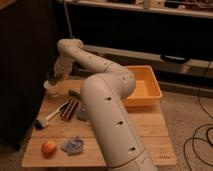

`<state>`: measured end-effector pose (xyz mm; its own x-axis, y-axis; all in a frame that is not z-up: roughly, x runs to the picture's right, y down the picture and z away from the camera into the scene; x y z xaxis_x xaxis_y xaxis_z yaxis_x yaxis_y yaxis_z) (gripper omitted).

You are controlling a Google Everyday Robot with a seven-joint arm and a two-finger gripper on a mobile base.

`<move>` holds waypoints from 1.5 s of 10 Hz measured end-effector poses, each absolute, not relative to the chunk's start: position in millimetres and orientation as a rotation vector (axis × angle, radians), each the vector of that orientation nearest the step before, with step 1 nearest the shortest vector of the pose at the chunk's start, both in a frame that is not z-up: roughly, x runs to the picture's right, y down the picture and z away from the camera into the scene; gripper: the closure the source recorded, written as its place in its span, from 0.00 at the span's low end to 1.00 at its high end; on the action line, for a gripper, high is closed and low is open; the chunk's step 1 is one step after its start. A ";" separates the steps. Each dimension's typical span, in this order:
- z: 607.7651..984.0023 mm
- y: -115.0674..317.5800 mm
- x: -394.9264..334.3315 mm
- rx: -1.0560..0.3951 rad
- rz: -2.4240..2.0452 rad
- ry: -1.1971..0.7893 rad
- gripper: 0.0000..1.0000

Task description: Stack cups on top of each other

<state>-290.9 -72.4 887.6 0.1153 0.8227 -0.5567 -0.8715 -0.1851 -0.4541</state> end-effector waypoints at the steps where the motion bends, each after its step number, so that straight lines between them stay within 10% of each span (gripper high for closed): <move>1: 889.7 -71.9 -292.8 -0.893 1.516 0.075 0.97; 9: 898.9 -69.1 -302.3 -0.929 1.488 0.081 0.22; 15: 894.7 -70.8 -301.0 -0.934 1.479 0.070 0.20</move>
<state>-301.0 -70.8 894.7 0.1564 0.8060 -0.5709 -0.8565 -0.1772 -0.4848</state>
